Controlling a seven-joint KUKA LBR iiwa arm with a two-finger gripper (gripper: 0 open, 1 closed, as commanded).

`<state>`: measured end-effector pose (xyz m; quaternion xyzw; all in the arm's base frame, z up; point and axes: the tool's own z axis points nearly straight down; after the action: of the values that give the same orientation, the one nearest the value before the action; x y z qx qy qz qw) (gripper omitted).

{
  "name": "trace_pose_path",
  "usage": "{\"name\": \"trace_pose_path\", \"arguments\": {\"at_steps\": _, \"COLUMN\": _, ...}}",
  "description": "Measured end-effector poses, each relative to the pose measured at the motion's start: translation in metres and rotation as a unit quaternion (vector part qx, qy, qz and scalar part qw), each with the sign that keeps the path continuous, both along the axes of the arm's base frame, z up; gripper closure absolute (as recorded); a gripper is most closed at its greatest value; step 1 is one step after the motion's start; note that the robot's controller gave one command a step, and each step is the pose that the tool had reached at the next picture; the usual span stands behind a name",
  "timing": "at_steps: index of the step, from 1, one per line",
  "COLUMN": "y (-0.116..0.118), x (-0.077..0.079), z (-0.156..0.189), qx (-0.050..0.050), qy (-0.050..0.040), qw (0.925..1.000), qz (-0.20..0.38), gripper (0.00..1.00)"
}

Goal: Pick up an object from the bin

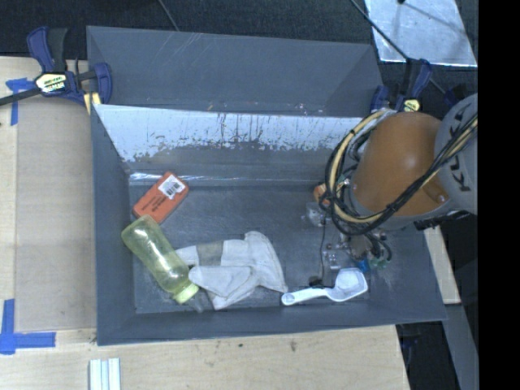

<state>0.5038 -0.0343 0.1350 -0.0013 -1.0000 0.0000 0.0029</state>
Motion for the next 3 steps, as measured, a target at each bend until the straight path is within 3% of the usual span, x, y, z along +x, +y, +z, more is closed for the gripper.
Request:
{"name": "trace_pose_path", "arguments": {"at_steps": 1, "y": 0.000, "x": 0.002, "z": 0.004, "qx": 0.000, "qy": -0.0044, "qw": 1.0000, "qz": 0.001, "gripper": 0.00}}
{"name": "trace_pose_path", "arguments": {"at_steps": 2, "y": 0.021, "x": 0.000, "z": 0.005, "qx": 0.000, "qy": -0.0028, "qw": 0.9997, "qz": 0.024, "gripper": 0.00}}
{"name": "trace_pose_path", "arguments": {"at_steps": 3, "y": 0.035, "x": 0.002, "z": -0.028, "qx": 0.000, "qy": -0.0060, "qw": 0.9994, "qz": 0.033, "gripper": 0.00}}
